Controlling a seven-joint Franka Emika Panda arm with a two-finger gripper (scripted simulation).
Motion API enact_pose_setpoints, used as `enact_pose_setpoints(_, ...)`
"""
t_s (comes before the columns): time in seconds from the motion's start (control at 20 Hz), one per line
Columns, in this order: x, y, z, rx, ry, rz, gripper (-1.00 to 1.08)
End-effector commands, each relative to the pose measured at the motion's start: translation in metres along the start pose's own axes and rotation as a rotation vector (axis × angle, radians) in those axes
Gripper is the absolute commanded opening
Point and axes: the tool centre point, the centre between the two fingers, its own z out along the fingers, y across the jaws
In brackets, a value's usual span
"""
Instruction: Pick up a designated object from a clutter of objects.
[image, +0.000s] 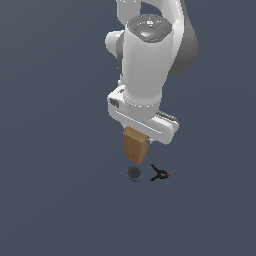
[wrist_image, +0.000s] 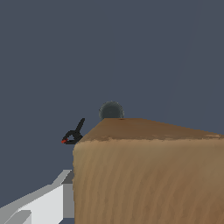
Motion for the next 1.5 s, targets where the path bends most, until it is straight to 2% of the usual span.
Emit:
enact_pose_setpoints(0.0,-0.01,0.005,-0.03,0.007,0.009,0.0,-1.0)
enact_pose_setpoints(0.85,-0.087,0.042,-0.197,0.006,0.009,0.0,-1.0)
enact_pose_setpoints(1.15,-0.101,0.048,-0.23,0.006,0.009,0.0,-1.0)
enact_pose_setpoints(1.45,-0.107,0.05,-0.244,0.006,0.009,0.0,-1.0)
